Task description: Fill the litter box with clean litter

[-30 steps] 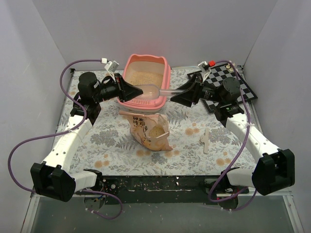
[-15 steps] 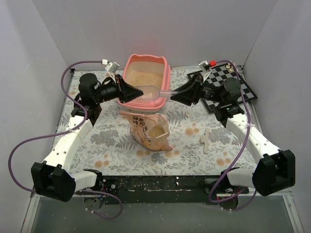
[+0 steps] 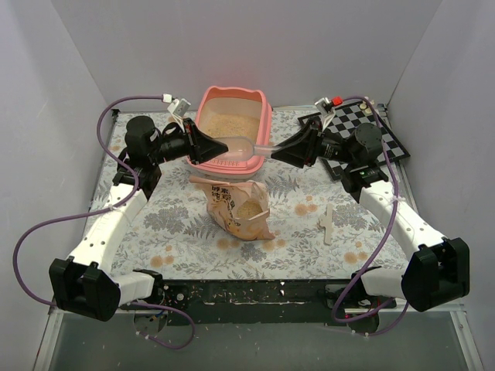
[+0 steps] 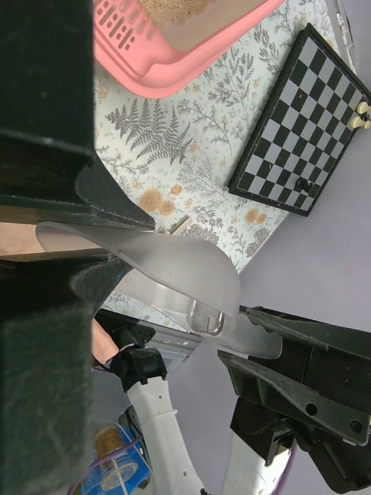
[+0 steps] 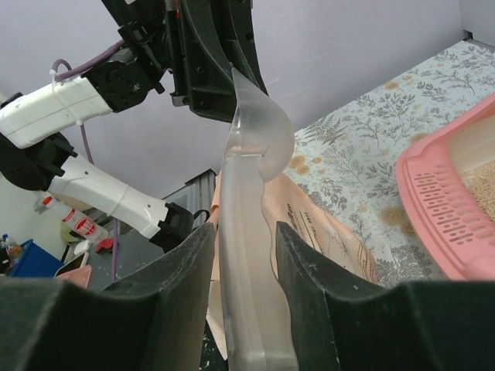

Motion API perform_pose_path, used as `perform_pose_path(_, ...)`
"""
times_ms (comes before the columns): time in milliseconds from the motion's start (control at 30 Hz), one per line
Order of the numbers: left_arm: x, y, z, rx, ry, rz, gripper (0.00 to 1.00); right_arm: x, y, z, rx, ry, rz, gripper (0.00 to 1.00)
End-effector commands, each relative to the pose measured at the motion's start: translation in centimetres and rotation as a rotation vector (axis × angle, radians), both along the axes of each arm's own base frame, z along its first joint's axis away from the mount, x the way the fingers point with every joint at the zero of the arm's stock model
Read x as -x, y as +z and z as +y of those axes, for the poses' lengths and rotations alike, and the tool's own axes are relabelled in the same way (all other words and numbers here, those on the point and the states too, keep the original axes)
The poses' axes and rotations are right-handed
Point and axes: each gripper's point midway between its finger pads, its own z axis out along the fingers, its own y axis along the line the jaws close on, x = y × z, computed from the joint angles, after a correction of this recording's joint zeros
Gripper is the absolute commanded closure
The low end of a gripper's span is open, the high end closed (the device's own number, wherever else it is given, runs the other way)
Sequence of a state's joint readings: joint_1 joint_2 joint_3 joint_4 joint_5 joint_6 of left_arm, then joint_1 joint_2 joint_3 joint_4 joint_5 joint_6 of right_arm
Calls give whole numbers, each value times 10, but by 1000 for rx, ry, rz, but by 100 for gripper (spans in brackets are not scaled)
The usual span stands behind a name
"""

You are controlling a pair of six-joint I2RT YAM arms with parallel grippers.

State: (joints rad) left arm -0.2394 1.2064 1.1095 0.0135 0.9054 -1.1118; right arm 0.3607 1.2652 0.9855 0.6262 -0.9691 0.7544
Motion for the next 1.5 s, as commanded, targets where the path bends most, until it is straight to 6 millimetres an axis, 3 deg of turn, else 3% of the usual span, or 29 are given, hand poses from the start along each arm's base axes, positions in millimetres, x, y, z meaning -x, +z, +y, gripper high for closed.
perform_pose_path(0, -5, 12, 3, -12, 18, -36, 100, 3, 11, 4, 10, 20, -51, 53)
perform_pose_path(167, -4, 12, 1, -14, 7, -35, 100, 3, 10, 4, 14, 16, -54, 49)
perform_pose_path(333, -6, 7, 1, -19, 2, -29, 100, 3, 10, 4, 13, 20, -59, 55)
perform_pose_path(467, -7, 4, 1, -26, 5, -25, 100, 3, 8, 5, 14, 28, -56, 71)
perform_pose_path(633, -7, 1, 2, -29, 12, -24, 100, 2, 5, 5, 24, 14, -59, 99)
perform_pose_path(767, -4, 1, 3, -30, 12, -25, 99, 0, 3, 4, 41, -10, -63, 99)
perform_pose_path(900, 4, 2, 1, -23, -24, -46, 62, 0, 4, 2, 48, -37, -71, 99)
perform_pose_path(1000, 16, 9, 2, -13, -52, -111, 54, 3, 12, -3, 54, -67, -86, 99)
perform_pose_path(1100, 25, 13, 5, -23, -42, -181, 40, 1, 16, -10, 107, -142, -60, 99)
perform_pose_path(1300, 36, 2, 16, -74, 21, -253, 32, 20, 11, -40, 243, -290, 9, 99)
perform_pose_path(1467, 39, -23, 25, -199, 97, -339, 32, 50, 12, -62, 316, -336, 25, 99)
